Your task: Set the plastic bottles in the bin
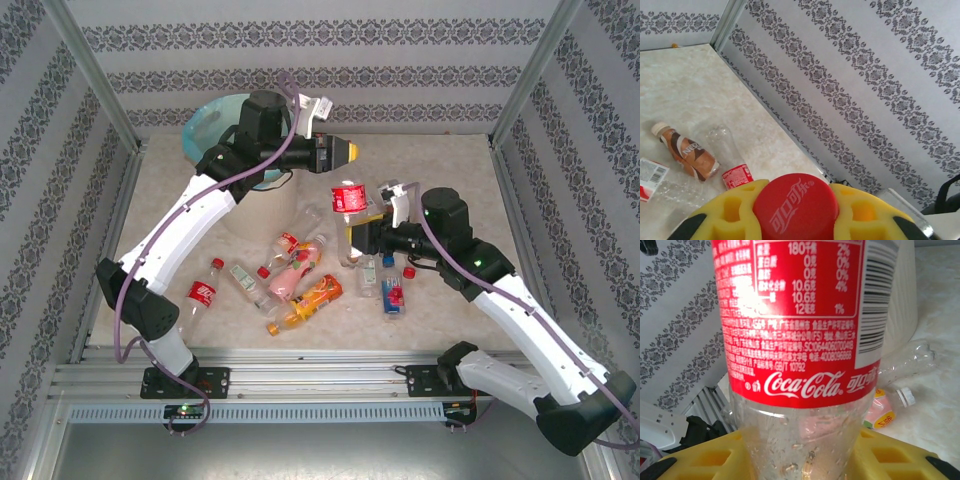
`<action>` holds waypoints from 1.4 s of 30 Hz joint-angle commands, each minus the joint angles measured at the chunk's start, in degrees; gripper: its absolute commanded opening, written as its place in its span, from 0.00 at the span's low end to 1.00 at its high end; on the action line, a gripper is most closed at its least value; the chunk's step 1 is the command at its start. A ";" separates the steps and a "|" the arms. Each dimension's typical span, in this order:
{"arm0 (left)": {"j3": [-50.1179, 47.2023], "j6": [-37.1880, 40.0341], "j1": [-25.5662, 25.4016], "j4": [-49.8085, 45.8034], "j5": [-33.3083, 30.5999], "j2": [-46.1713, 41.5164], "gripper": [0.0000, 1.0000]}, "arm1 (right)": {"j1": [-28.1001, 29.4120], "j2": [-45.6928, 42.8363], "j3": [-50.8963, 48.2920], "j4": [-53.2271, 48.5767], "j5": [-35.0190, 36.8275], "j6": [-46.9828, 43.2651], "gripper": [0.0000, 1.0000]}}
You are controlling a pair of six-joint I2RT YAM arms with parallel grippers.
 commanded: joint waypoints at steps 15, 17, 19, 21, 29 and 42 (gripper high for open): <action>15.34 6.68 6.46 -0.83 -18.31 -9.05 0.00 | 1.03 -9.63 4.95 1.98 18.14 -0.61 0.98; 16.27 10.08 7.28 -0.93 -23.37 -11.00 0.00 | 0.96 -11.48 4.43 2.24 20.52 -0.95 0.98; 16.68 14.42 7.54 -1.43 -29.29 -12.39 0.00 | 0.88 -12.77 3.90 2.39 22.18 -1.06 0.98; 17.39 18.22 8.26 -2.56 -33.57 -12.72 0.00 | 0.92 -13.28 3.52 2.07 22.73 -1.06 0.97; 18.26 27.91 11.78 -4.23 -43.96 -7.34 0.00 | 1.01 -13.45 2.08 2.18 21.70 1.11 0.93; -0.89 21.72 19.37 5.21 -38.48 -4.20 0.00 | 1.12 -14.97 -0.10 1.09 22.12 2.22 0.91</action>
